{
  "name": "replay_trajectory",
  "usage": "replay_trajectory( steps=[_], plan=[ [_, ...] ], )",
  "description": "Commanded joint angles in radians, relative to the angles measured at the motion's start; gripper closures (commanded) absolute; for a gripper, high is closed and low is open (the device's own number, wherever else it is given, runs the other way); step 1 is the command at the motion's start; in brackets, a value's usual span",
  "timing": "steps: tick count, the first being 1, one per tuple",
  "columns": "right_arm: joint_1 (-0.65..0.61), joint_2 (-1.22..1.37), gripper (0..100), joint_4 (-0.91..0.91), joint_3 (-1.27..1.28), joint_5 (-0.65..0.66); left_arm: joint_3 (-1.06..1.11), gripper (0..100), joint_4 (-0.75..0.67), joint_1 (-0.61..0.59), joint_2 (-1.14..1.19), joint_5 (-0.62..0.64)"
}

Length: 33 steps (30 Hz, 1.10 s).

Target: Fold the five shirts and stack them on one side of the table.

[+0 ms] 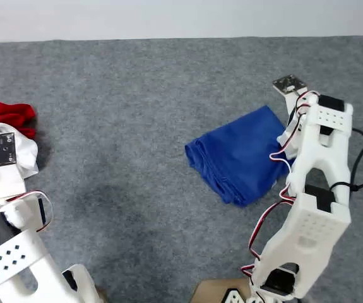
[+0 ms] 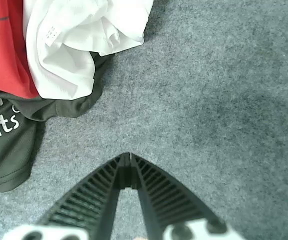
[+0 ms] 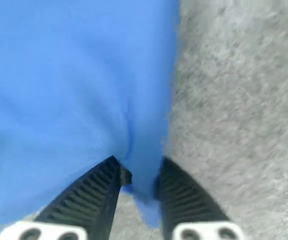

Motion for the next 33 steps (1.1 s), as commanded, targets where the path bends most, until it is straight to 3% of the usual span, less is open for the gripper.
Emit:
replay_trajectory(
  steps=[1,11,15,17,23,33],
  plan=[
    [-0.005,-0.061,78.1,0.051,-0.051,0.002,-0.005,99,-0.012,0.002,0.003,-0.011],
    [-0.111,-0.255,77.9,0.277,-0.049,0.000,-0.005,99,-0.014,0.006,-0.002,-0.011],
    [-0.147,-0.255,92.0,0.331,-0.040,0.000,-0.005,99,-0.014,0.006,-0.002,-0.011],
    [-0.148,-0.236,99.6,0.323,-0.012,-0.002,-0.005,99,-0.014,0.006,-0.003,-0.011],
    [-0.151,-0.136,98.7,0.232,0.083,-0.002,-0.005,99,-0.014,0.006,-0.003,-0.011],
    [-0.329,-0.030,98.8,0.188,0.112,-0.121,-0.005,99,-0.012,0.006,-0.003,-0.011]
  ],
)
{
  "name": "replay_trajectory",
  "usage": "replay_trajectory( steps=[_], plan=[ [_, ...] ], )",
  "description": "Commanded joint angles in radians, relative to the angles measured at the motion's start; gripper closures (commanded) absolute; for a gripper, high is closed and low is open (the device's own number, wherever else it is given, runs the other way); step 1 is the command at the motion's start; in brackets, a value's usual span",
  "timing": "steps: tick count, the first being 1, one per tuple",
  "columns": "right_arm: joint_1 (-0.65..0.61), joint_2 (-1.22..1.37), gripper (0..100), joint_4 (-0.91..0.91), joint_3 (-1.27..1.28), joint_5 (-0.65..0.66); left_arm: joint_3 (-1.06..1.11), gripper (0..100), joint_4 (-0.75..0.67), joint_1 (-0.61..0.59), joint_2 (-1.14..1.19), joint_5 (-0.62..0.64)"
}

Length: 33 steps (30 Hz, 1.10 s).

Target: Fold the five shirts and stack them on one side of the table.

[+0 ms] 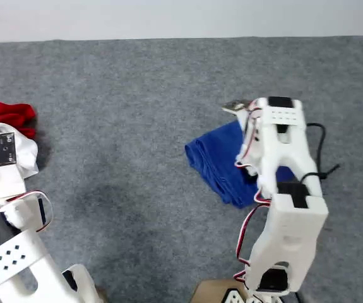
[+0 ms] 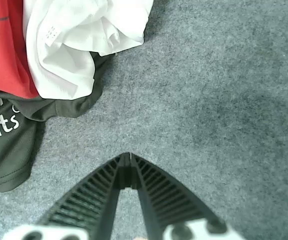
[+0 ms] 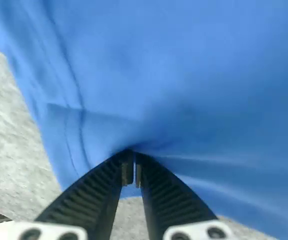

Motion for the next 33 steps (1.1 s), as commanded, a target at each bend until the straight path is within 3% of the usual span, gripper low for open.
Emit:
replay_trajectory(
  steps=[1,11,21,33],
  plan=[
    [-0.059,-0.031,98.8,-0.005,-0.008,-0.032,-0.005,99,-0.014,0.006,-0.003,-0.011],
    [-0.041,-0.130,98.8,0.035,-0.002,-0.023,-0.005,99,-0.015,0.006,-0.003,-0.011],
    [-0.071,-0.058,98.8,-0.015,0.114,-0.023,-0.005,99,-0.015,0.006,-0.003,-0.011],
    [-0.094,-0.321,98.7,-0.085,0.098,-0.023,-0.004,99,-0.015,0.008,0.002,-0.011]
  ],
)
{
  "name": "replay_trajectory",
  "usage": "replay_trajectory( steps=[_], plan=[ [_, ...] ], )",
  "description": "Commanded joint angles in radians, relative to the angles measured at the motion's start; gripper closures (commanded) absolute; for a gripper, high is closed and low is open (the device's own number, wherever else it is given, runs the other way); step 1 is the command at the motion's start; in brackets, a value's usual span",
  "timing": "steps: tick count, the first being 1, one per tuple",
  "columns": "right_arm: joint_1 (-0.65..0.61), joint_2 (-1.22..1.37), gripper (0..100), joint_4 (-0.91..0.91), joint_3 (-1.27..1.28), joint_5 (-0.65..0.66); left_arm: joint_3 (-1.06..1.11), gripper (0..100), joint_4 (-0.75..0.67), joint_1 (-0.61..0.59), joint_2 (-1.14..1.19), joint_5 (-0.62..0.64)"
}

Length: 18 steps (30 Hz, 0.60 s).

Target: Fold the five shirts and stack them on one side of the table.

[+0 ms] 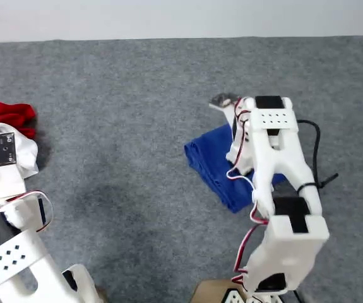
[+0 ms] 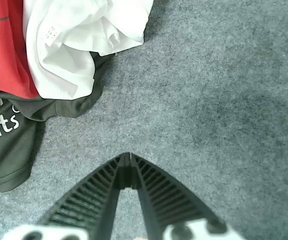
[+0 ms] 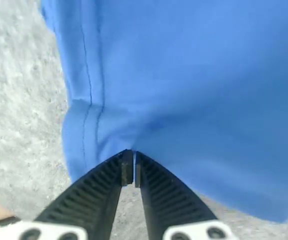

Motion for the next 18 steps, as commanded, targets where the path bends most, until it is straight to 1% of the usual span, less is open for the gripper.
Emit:
replay_trajectory(
  steps=[1,7,9,13,18],
  plan=[
    [-0.039,-0.077,98.7,-0.070,-0.025,-0.005,-0.004,99,-0.015,0.008,0.002,-0.011],
    [-0.157,0.036,98.7,-0.234,-0.023,-0.009,-0.004,99,-0.015,0.008,0.002,-0.011],
    [-0.188,0.081,98.7,-0.251,-0.023,-0.009,-0.004,99,-0.015,0.008,0.002,-0.011],
    [-0.197,0.104,98.8,-0.173,-0.023,-0.011,-0.004,99,-0.015,0.008,-0.002,-0.011],
    [-0.125,0.079,98.8,-0.102,-0.023,-0.003,-0.004,99,-0.015,0.008,-0.002,-0.011]
  ],
)
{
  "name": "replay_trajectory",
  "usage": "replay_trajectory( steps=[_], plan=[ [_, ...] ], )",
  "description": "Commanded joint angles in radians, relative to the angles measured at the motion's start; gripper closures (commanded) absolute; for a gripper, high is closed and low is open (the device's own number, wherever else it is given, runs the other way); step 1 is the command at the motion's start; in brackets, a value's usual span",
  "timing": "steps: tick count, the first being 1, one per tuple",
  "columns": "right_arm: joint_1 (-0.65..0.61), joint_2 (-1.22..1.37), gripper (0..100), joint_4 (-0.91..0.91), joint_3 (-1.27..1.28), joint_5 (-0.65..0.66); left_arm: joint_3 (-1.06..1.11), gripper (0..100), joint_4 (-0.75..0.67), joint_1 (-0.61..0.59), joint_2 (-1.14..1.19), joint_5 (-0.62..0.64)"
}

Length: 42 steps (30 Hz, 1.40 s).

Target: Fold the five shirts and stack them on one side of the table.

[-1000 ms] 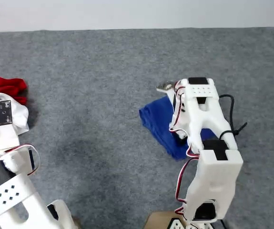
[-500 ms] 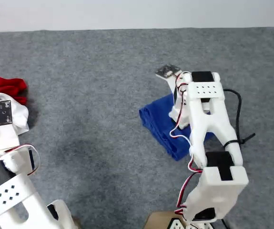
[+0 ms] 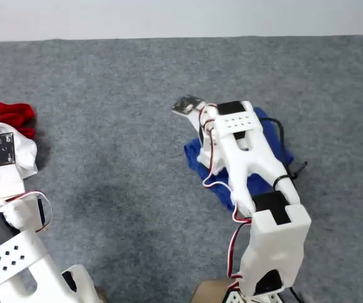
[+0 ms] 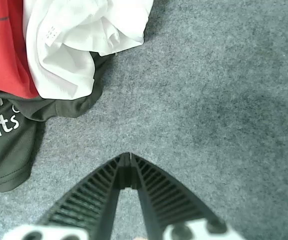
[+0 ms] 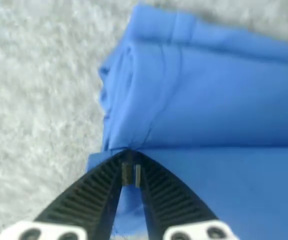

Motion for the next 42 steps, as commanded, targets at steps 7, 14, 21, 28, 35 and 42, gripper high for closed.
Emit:
replay_trajectory(
  steps=[7,14,21,28,35,42],
  plan=[
    [0.127,-0.154,98.8,0.168,-0.023,0.029,-0.004,99,-0.015,0.008,0.002,-0.011],
    [0.180,-0.168,92.1,0.275,-0.020,0.121,-0.004,99,-0.015,0.008,0.002,-0.009],
    [0.222,-0.240,78.6,0.344,-0.121,0.130,-0.004,99,-0.015,0.008,0.000,-0.009],
    [0.153,-0.245,79.2,0.266,-0.178,0.123,-0.004,99,-0.015,0.008,0.000,-0.008],
    [0.025,-0.038,98.9,0.010,-0.186,0.043,-0.004,99,-0.015,0.008,0.000,-0.008],
    [-0.067,0.061,98.8,-0.154,-0.186,0.018,-0.004,99,-0.014,0.008,0.000,-0.008]
  ],
)
